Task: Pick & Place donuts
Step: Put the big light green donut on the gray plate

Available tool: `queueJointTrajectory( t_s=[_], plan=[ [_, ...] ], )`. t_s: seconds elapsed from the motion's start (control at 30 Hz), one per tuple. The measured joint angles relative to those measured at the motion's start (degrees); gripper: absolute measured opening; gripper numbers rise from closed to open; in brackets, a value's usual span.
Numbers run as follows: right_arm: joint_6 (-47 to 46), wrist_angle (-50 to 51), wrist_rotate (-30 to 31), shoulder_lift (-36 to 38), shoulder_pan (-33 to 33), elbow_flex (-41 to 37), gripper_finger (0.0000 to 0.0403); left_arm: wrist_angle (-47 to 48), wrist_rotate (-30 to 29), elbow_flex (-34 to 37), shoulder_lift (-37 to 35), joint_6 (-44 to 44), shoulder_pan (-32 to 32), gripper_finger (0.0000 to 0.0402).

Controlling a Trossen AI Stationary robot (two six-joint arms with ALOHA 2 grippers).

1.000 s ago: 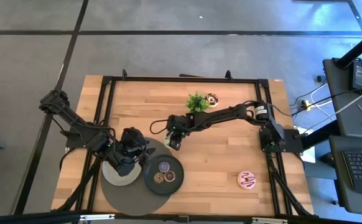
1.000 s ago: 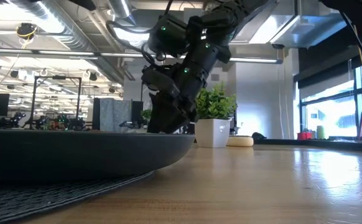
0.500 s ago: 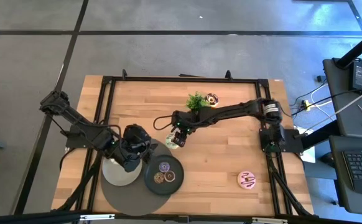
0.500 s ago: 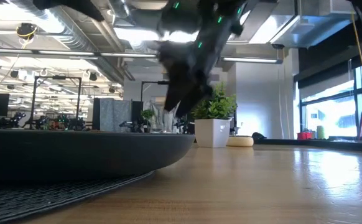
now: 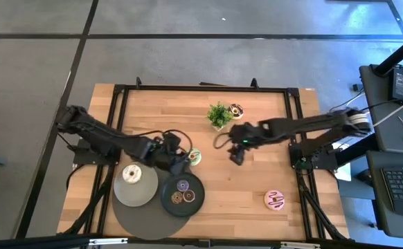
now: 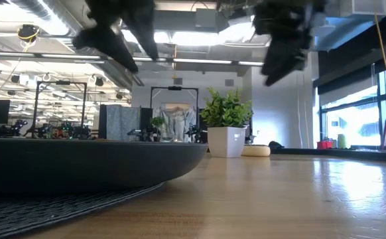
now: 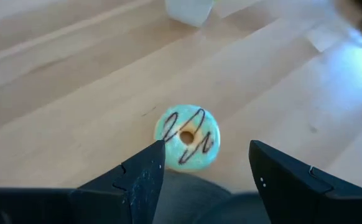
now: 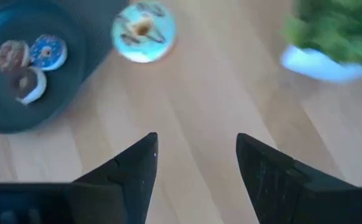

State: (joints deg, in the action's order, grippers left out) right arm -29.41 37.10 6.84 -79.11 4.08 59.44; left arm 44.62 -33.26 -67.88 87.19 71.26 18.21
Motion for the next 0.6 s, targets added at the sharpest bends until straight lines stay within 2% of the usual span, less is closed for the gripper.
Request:
queueJointTrajectory(
  t_s=[0.17,0.3,0.6],
  plan=[
    [-8.0,-1.1,4.2,10.2,1.0,-7.0,0.0218,-2.2,4.4,0.0,6.3,2.5,-5.0,0.0226],
    [-9.3,-2.9,5.6,15.1,1.0,-9.2,0.0218,-3.1,8.0,0.0,11.2,3.4,-7.5,0.0226],
    [-9.1,-3.5,8.7,17.0,1.0,-9.3,0.0218,-5.9,15.8,0.0,19.3,4.5,-10.4,0.0225]
  ],
)
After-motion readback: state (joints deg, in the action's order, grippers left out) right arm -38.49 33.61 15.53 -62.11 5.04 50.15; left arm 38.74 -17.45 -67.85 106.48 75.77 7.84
